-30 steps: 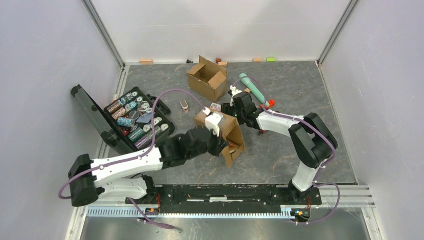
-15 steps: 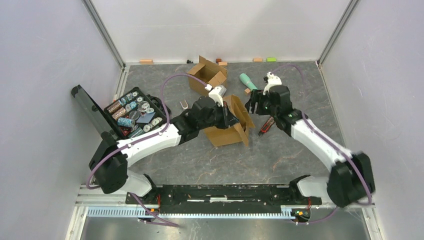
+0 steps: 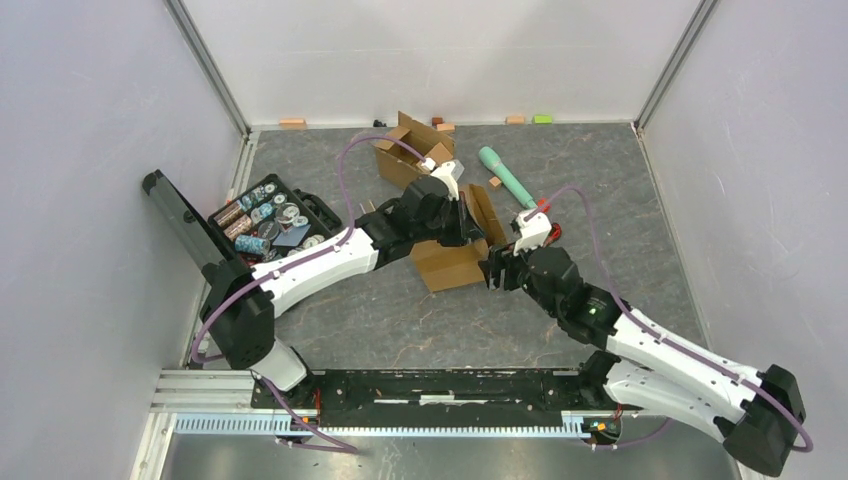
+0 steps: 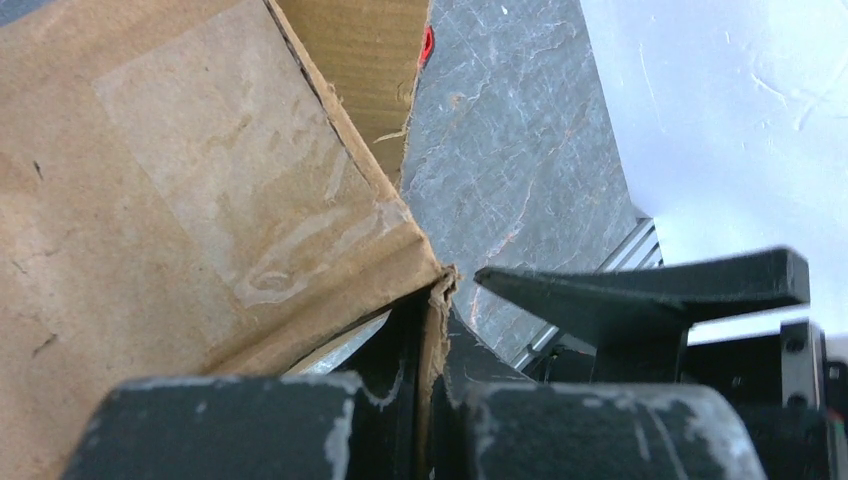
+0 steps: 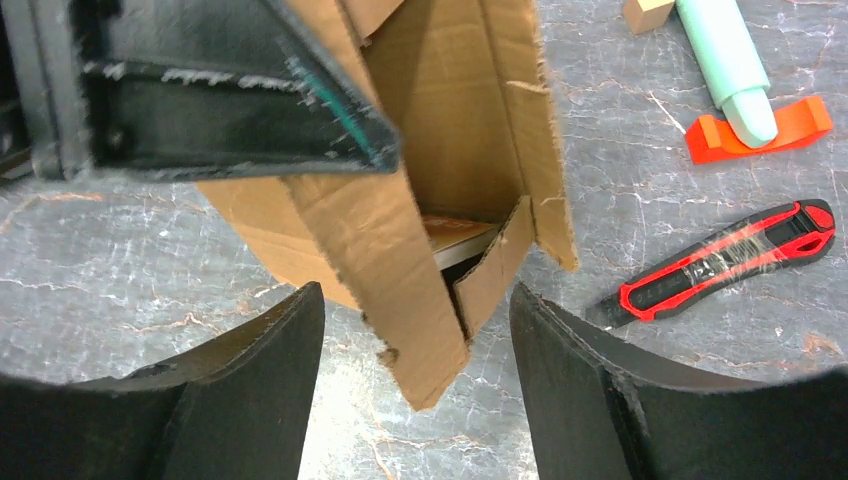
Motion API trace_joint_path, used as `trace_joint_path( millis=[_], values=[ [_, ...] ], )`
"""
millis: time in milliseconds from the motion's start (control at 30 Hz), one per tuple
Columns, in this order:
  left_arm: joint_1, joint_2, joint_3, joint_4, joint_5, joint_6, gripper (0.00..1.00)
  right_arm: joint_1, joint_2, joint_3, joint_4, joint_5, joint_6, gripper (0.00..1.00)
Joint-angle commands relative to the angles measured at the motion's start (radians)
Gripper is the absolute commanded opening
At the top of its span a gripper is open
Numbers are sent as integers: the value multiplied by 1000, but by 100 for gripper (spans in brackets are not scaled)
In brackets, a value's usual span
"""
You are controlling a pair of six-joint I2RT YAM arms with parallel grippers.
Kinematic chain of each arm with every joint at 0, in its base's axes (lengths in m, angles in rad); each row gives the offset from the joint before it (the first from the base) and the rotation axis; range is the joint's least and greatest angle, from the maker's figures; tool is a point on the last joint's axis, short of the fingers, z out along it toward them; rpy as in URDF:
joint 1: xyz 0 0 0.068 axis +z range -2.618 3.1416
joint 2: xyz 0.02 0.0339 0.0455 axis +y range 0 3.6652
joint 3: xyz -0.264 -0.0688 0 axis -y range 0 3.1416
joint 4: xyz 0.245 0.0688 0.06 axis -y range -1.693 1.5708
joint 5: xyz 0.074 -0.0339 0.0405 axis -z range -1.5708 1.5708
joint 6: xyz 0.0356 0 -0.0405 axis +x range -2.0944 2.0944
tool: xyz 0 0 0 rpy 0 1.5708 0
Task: Unpack the express box
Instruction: Pick up the express box from the center of the board.
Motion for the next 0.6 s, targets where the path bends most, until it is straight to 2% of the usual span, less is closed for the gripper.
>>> trace_joint_path(
  millis=[0,167,367,400,467,567],
  values=[
    [2,39,32,-111,28,-42,2,116,34,15,71,229,-41,72],
    [2,40,39,-116,36,-43,2,202,128,42,93,364,-67,67],
    [1,46,67,-145,56,-28,5,252,196,92,26,550,-8,37],
    [2,48,69,-145,61,-26,8,253,200,102,23,555,-9,32],
    [3,45,76,-142,76,-18,18,254,214,128,12,553,-14,1],
    [19,16,109,-167,89,20,41,255,251,192,-56,545,19,0]
  ],
)
